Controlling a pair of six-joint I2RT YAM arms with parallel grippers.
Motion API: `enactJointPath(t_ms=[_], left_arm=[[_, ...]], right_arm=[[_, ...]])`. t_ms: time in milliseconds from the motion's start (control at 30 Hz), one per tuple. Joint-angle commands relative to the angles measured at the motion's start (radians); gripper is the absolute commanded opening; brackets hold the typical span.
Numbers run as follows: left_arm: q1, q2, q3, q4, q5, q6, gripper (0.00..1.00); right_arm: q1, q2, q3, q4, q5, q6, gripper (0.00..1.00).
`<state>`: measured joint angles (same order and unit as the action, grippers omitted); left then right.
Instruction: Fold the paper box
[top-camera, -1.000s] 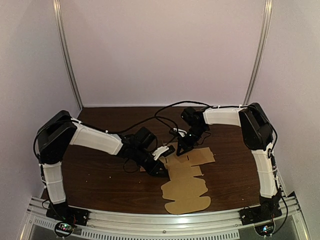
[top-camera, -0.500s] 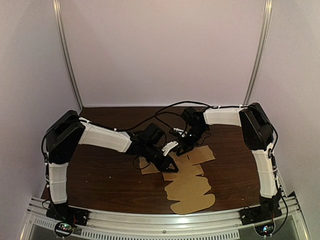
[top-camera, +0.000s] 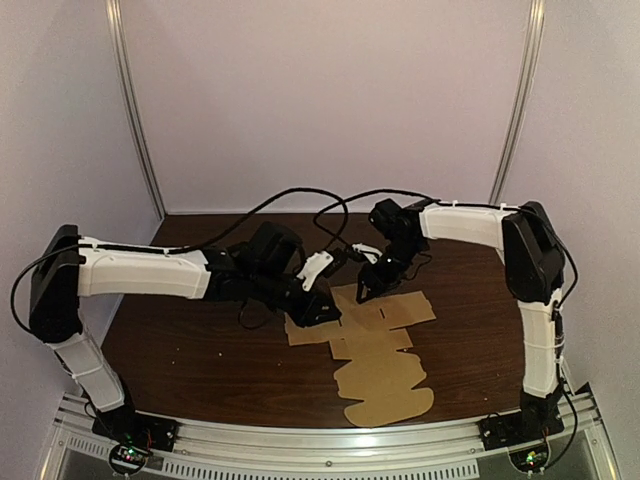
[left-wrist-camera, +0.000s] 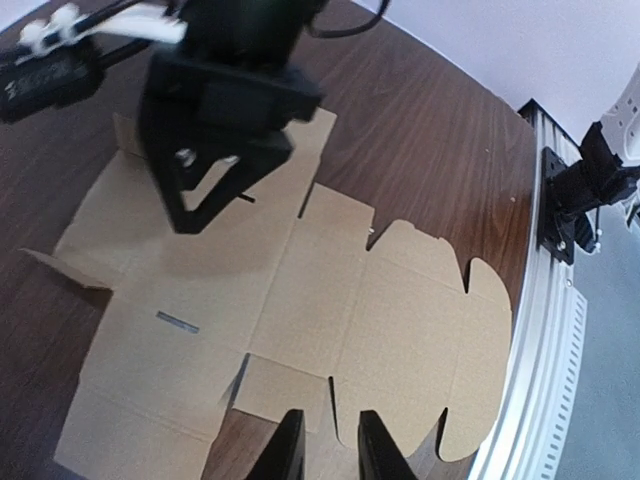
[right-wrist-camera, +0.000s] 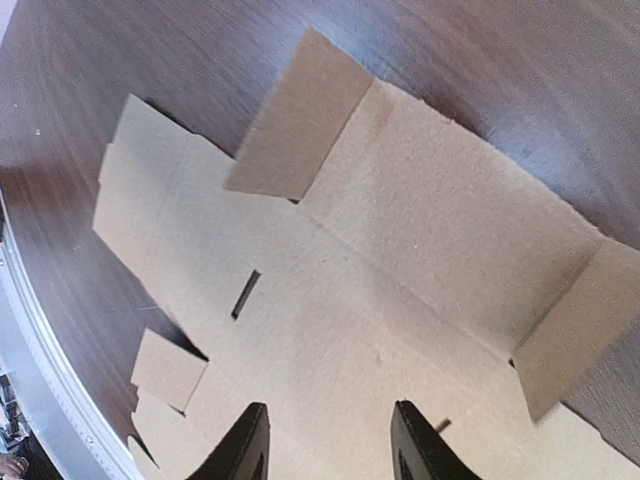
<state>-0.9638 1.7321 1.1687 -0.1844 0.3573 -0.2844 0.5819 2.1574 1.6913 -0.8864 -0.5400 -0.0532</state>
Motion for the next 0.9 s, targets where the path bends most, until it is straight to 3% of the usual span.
enactJointPath(t_ms=[0, 167, 267, 367, 633, 867], left_arm=[[-0.002, -0.033, -0.109, -0.041, -0.162, -0.065, 0.22], [-0.003, -0.084, -0.252, 0.088, -0.238, -0.167, 0.24], [-0.002, -0.059, -0.260, 0.111, -0.302, -0.228, 0.27], [-0.001, -0.004, -0.243, 0.126, -0.308, -0.277, 0.27], [-0.002, 0.080, -0.253, 0.237, -0.239, -0.334, 0.16], [-0.004, 0.159, -0.218, 0.287, -0.154, -0.355, 0.15]], right_arm=[[-0.026, -0.170, -0.024, -0.070, -0.027, -0.149, 0.46], [-0.037, -0.327, -0.215, -0.116, -0.107, -0.536, 0.62], [-0.036, -0.420, -0.347, -0.057, -0.090, -0.720, 0.75], [-0.031, -0.475, -0.432, 0.017, -0.077, -0.850, 0.80], [0.039, -0.463, -0.553, 0.126, -0.017, -0.973, 0.80], [0.111, -0.464, -0.659, 0.278, 0.128, -0.955, 0.79]])
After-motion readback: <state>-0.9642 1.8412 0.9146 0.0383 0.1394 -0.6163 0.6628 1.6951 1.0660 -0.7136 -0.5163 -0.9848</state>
